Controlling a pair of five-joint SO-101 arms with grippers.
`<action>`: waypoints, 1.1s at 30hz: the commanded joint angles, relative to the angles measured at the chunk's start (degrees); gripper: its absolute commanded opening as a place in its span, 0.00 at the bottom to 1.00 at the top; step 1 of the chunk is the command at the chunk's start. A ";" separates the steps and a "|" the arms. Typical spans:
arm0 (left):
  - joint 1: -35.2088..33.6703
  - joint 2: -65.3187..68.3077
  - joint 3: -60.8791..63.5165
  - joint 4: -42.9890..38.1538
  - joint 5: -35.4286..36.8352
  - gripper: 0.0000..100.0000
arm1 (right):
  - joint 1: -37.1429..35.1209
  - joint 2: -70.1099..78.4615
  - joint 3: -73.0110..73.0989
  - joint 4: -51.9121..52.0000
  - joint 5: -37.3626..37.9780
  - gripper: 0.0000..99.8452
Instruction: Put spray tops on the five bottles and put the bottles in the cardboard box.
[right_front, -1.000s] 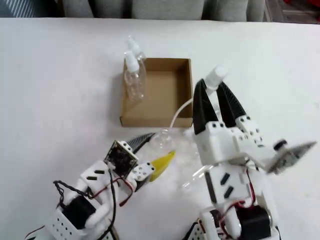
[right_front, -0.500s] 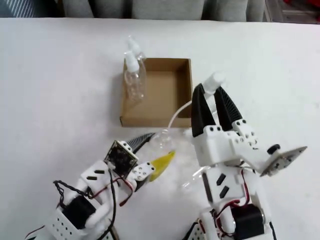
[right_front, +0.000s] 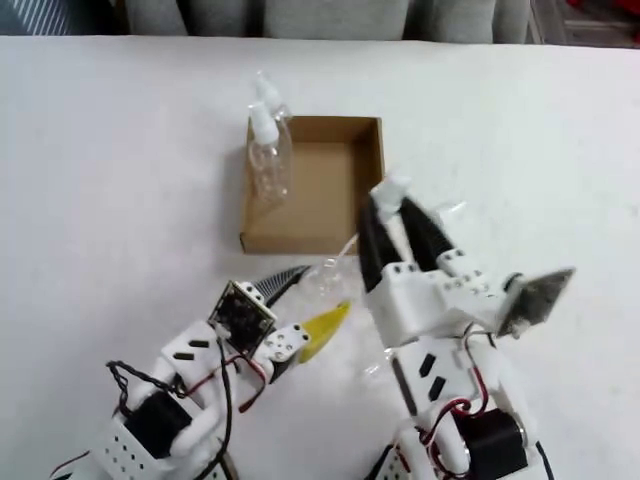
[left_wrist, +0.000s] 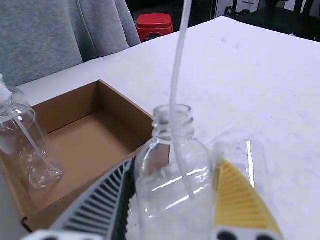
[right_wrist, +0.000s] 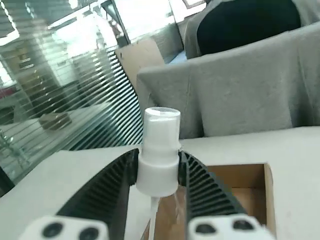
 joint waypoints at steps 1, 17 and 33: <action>0.22 0.31 0.00 -2.29 -0.62 0.02 | -2.59 0.31 -0.26 2.51 -0.53 0.02; 0.22 0.31 0.44 -2.37 -3.96 0.02 | -7.25 0.31 2.55 11.47 -0.53 0.02; 0.22 0.31 0.53 -2.37 -4.22 0.02 | -8.40 0.13 2.90 14.73 -0.53 0.24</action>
